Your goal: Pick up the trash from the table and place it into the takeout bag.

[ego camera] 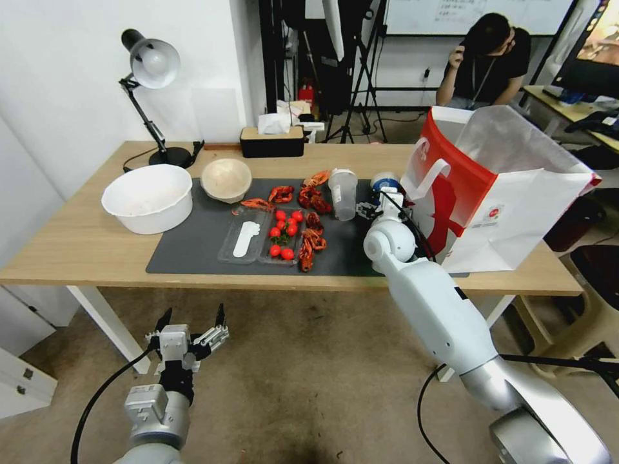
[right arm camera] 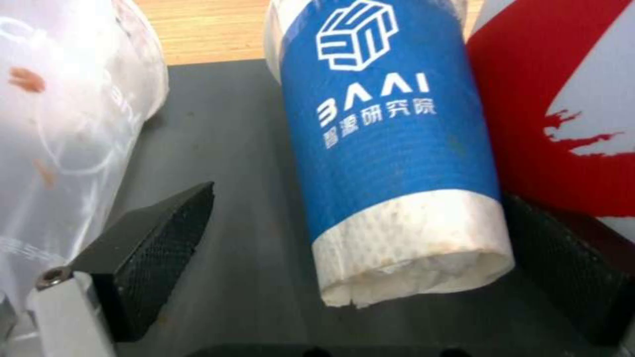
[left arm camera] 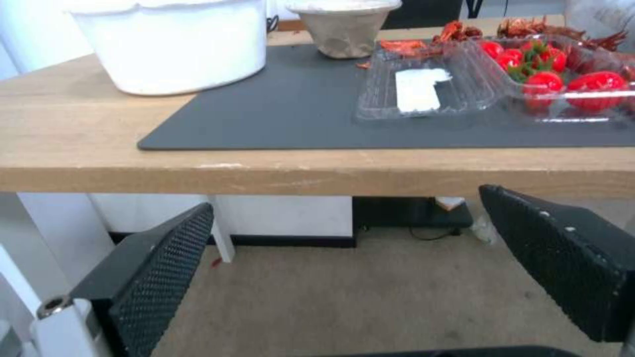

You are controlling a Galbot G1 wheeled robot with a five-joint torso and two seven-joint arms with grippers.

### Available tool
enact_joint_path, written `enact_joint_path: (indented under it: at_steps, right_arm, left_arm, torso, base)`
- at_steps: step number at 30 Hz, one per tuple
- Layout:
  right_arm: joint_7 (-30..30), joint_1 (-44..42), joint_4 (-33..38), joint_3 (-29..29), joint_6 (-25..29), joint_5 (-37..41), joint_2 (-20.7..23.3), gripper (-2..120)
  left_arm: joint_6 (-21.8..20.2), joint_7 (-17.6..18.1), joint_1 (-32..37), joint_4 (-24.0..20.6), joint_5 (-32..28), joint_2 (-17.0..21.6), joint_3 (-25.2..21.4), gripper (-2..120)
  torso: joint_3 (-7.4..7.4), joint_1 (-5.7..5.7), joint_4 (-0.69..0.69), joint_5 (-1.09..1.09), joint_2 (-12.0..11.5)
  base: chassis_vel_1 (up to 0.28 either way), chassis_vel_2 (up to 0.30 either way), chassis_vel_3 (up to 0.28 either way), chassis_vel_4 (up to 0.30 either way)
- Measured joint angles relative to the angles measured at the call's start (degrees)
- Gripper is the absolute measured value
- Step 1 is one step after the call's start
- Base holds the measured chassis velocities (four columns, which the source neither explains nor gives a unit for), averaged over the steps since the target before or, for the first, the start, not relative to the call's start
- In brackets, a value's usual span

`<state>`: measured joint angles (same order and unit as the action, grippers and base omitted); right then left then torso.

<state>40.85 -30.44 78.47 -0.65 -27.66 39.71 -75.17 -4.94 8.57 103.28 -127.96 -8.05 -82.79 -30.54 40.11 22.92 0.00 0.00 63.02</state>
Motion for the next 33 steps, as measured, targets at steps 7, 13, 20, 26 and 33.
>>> enact_joint_path:
  at_steps: [7, 13, 20, 26, 33]
  right_arm:
    - [-0.9, 0.6, -1.2, 0.0, 0.4, -0.1, -0.5, 100]
    - [-0.9, 0.8, -2.1, -0.1, 1.4, -0.2, -1.0, 85]
    - [-0.6, 0.2, -1.8, -0.5, 1.6, -0.2, -1.1, 54]
    - [-0.4, -0.2, -1.4, -0.9, 1.7, -0.2, -0.7, 35]
    - [-0.1, -1.3, 0.3, -1.4, 2.0, -0.3, 0.1, 15]
  left_arm:
    - [0.1, 0.0, 0.0, 0.3, 0.0, 0.0, 0.0, 100]
    - [0.2, 0.0, 0.1, 0.5, 0.1, 0.0, 0.4, 100]
    - [0.3, -0.1, 0.1, 0.5, 0.1, 0.1, 0.4, 100]
    - [0.3, -0.1, 0.1, 0.5, 0.1, 0.1, 0.4, 100]
    - [0.4, -0.1, 0.1, 0.5, 0.1, 0.1, 0.6, 100]
  torso:
    - [0.0, 0.0, 0.0, 0.0, 0.0]
    - [0.0, 0.0, 0.0, 0.0, 0.0]
    - [0.0, 0.0, 0.0, 0.0, 0.0]
    - [0.0, -0.01, 0.01, 0.0, 0.0]
    - [-0.01, -0.01, 0.0, 0.0, 0.0]
  base:
    - [0.0, 0.0, 0.0, 0.0]
    - [0.0, 0.0, 0.0, 0.0]
    - [0.0, 0.0, 0.0, 0.0]
    - [0.0, 0.0, 0.0, 0.0]
    - [0.0, 0.0, 0.0, 0.0]
